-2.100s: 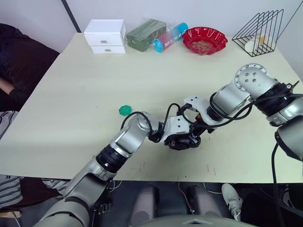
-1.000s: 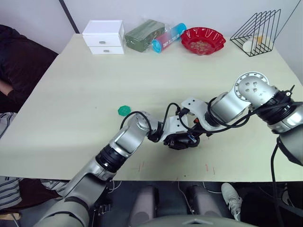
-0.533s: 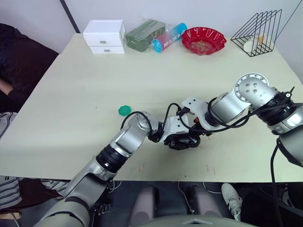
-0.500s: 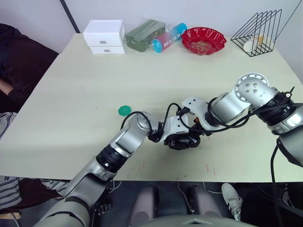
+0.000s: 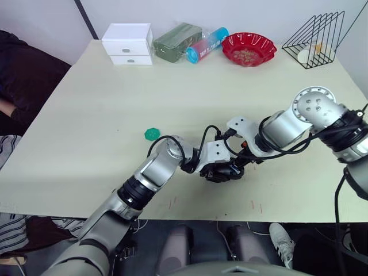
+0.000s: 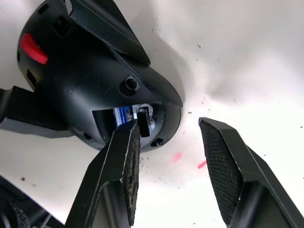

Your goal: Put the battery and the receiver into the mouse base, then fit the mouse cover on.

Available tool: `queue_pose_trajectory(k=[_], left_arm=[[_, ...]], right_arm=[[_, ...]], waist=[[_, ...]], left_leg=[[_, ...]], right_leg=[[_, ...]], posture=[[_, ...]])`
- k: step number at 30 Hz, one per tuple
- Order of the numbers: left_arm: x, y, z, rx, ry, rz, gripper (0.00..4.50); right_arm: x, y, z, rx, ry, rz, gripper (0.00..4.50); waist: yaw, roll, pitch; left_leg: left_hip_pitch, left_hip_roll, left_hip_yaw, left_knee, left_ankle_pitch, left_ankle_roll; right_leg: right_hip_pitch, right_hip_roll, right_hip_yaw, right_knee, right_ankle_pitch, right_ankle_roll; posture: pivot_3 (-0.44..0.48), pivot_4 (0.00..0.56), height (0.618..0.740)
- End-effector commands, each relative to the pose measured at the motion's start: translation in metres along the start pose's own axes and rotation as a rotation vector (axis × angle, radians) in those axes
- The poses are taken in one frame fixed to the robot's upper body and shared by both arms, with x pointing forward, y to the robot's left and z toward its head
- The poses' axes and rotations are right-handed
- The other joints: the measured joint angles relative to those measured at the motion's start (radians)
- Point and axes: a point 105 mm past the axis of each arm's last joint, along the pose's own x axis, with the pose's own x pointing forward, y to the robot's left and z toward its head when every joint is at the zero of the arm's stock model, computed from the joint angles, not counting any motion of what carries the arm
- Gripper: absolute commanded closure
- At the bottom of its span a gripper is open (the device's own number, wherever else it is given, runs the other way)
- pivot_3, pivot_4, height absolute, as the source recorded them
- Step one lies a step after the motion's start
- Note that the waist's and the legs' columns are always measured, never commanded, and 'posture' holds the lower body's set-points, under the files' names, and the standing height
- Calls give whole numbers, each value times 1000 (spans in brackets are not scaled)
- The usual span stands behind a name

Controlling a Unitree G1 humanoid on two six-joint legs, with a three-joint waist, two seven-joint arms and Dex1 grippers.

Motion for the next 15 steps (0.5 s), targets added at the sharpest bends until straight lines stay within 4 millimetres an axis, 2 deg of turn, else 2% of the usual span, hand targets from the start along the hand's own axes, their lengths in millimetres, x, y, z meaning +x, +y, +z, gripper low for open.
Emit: queue_pose_trajectory(k=[1, 15], left_arm=[[9, -10, -1, 3, 3, -45, 1547], [9, -11, 0, 2, -2, -51, 1547]], right_arm=[[-18, 4, 12, -48, -65, -4, 2496], [-35, 3, -3, -71, -119, 29, 2496]], waist=[[0, 0, 0], [5, 0, 0]], left_leg=[[0, 0, 0, 0, 0, 0], [-1, 0, -1, 0, 0, 0]], right_leg=[[0, 0, 0, 0, 0, 0], [-1, 0, -1, -1, 0, 0]], posture=[[0, 150, 740], [0, 150, 740]])
